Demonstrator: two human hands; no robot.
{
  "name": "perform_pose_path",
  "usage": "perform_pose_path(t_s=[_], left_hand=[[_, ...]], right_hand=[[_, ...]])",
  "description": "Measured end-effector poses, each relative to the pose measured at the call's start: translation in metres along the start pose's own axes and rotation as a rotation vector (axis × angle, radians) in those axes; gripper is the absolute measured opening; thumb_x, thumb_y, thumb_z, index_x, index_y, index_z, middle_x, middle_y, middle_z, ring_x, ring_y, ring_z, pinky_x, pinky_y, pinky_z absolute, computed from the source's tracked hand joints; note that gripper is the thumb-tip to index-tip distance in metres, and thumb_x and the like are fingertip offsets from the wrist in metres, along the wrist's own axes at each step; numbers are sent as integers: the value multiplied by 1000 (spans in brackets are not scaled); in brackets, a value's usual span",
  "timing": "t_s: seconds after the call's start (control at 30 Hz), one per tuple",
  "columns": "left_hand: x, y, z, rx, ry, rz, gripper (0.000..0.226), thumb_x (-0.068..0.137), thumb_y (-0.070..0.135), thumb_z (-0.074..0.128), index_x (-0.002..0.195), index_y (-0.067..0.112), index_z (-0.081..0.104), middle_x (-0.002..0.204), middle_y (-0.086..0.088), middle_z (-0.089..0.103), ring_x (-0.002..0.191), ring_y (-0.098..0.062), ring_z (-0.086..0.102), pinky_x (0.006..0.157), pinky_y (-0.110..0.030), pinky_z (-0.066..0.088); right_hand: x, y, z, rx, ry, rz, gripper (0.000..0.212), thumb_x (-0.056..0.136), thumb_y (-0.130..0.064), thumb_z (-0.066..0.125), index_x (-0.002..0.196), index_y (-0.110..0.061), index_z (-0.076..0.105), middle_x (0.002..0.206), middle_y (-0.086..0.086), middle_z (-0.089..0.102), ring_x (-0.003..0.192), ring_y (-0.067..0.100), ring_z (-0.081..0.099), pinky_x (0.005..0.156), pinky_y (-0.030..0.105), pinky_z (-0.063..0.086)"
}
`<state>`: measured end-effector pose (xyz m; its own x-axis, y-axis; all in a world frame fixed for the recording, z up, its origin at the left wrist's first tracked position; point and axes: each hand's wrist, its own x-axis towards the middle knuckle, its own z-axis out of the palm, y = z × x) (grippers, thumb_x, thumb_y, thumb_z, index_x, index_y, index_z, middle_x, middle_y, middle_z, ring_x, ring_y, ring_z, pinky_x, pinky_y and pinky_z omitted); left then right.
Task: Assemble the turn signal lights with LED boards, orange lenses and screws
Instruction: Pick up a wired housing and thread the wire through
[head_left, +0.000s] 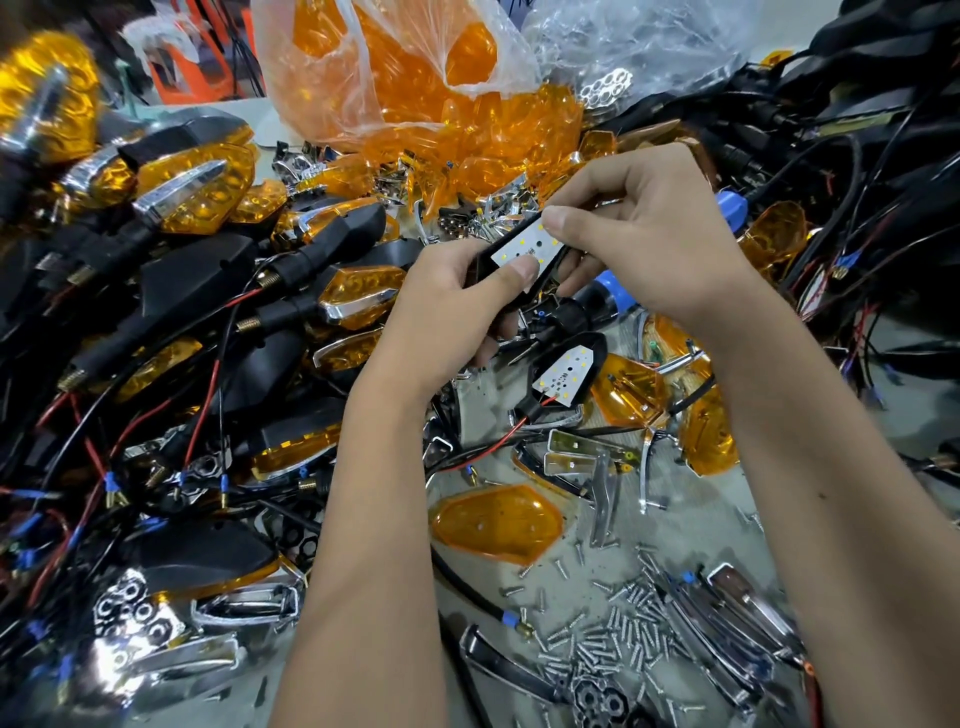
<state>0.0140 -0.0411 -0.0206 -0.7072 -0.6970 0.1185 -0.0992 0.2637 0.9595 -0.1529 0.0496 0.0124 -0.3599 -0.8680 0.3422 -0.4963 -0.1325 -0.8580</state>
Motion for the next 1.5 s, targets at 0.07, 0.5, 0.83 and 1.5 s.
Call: perform_pose_path(t_s=[0.07,0.5,0.83,1.5], left_hand=[[-3,3,-1,-162,-93,-31,13,98,27,65,93,14,67,64,-7,65,45,-20,49,42,-25,40],[-3,1,4,-483,-171,-96,24,89,9,63,113,10,57,84,-3,69,55,-19,56,45,-23,39],[-1,-1,5,-525,-100,-142,28,84,9,69,108,12,55,82,-4,67,55,-17,56,44,-20,39],[3,1,15,-483,27,-135,30,94,5,69,87,16,42,68,-1,58,42,-12,39,35,-19,24]], right_hand=[[0,-1,0,8,13,-4,12,98,-9,69,88,-2,73,68,8,67,51,27,69,53,38,61],[0,-5,2,-51,9,-88,10,98,-15,69,92,-10,75,70,21,68,51,31,64,52,37,55],[1,-3,3,-86,41,-35,11,98,-19,70,91,-12,76,59,3,68,45,22,62,50,27,50],[0,-12,3,-155,9,-71,14,102,-12,64,95,-5,74,59,6,68,45,20,67,52,25,54]])
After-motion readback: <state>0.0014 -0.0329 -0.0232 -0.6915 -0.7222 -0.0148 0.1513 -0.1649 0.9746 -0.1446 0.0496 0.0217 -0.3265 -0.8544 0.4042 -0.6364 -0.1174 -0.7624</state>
